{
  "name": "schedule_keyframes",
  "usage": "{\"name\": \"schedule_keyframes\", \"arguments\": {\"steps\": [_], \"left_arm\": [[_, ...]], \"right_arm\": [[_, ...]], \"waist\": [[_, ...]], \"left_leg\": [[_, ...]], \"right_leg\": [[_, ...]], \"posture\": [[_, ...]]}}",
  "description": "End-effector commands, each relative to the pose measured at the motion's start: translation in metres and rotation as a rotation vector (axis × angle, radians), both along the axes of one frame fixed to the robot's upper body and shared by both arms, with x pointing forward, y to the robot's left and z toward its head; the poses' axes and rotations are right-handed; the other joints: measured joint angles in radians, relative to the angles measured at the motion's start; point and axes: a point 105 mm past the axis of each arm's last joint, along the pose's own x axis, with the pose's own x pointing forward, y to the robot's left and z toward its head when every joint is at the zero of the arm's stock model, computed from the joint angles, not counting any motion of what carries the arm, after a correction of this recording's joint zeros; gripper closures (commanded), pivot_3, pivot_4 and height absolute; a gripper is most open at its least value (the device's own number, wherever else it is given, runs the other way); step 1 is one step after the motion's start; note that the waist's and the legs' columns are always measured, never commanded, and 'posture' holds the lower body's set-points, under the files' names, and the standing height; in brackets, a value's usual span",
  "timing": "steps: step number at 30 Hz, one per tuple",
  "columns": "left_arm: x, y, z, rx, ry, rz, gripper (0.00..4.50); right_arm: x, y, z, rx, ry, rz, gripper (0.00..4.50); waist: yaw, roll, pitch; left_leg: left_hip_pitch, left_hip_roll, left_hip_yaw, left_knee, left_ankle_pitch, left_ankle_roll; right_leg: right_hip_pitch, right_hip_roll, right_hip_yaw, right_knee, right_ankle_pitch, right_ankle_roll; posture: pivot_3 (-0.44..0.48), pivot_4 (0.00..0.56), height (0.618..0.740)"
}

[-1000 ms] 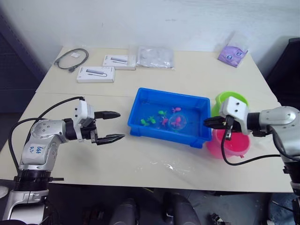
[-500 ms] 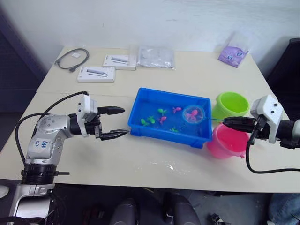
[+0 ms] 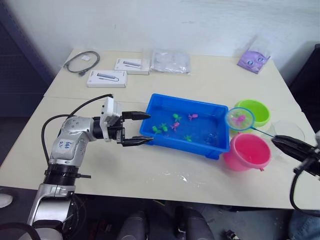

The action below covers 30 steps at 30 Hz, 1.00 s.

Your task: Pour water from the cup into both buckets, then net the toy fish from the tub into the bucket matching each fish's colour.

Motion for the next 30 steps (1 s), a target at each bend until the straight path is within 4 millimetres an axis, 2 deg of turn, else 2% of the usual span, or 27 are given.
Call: {"name": "schedule_keyframes", "arguments": {"steps": [1, 3, 7, 11, 15, 24, 30], "left_arm": [[0.002, -0.001, 0.009, -0.011, -0.048, -0.012, 0.09], [0.004, -0.002, 0.008, -0.018, -0.045, -0.01, 0.09], [0.003, -0.008, 0.004, -0.029, -0.052, -0.018, 0.09], [0.002, -0.011, 0.004, -0.038, -0.053, -0.02, 0.09], [0.0, -0.01, 0.002, -0.036, -0.048, -0.018, 0.09], [-0.002, -0.01, 0.001, -0.037, -0.042, -0.01, 0.09], [-0.002, -0.012, 0.001, -0.038, -0.044, -0.015, 0.09]], "right_arm": [[-0.016, -0.014, 0.005, -0.123, -0.073, -0.074, 4.5], [-0.022, -0.015, -0.007, -0.194, -0.048, -0.043, 4.5], [-0.021, -0.019, -0.012, -0.146, -0.131, -0.105, 4.5], [-0.02, -0.02, -0.023, -0.228, -0.171, -0.106, 4.5], [-0.024, -0.026, -0.033, -0.39, -0.199, -0.112, 4.5], [-0.031, -0.033, -0.039, -0.5, -0.303, -0.186, 4.5], [-0.034, -0.031, -0.036, -0.722, -0.405, -0.144, 4.5]], "waist": [[-0.001, 0.0, 0.0], [-0.006, 0.0, 0.0], [-0.012, -0.001, -0.001], [-0.012, -0.001, -0.001], [-0.01, 0.0, -0.001], [-0.009, 0.0, -0.001], [-0.01, 0.0, -0.001]], "left_leg": [[0.0, 0.0, 0.0, 0.0, 0.0, 0.0], [0.002, 0.0, 0.001, 0.0, 0.0, 0.0], [0.008, 0.001, 0.004, -0.003, -0.001, 0.0], [0.009, 0.001, 0.005, -0.003, -0.001, 0.0], [0.009, 0.001, 0.005, -0.003, -0.001, 0.0], [0.01, 0.001, 0.005, -0.003, -0.001, -0.001], [0.01, 0.001, 0.005, -0.003, -0.001, -0.001]], "right_leg": [[0.0, 0.0, 0.0, 0.0, 0.0, 0.0], [0.001, 0.0, 0.001, 0.0, 0.0, 0.0], [0.003, 0.001, 0.005, 0.0, 0.0, -0.001], [0.003, 0.0, 0.006, 0.0, -0.001, -0.001], [0.003, 0.0, 0.006, 0.001, -0.001, -0.002], [0.003, -0.001, 0.007, 0.001, -0.001, -0.002], [0.003, -0.001, 0.007, 0.001, -0.001, -0.002]], "posture": [[0.0, 0.15, 0.74], [0.0, 0.15, 0.74], [0.0, 0.15, 0.74], [0.0, 0.15, 0.74], [0.0, 0.15, 0.74], [0.0, 0.15, 0.74], [0.0, 0.15, 0.74]]}}
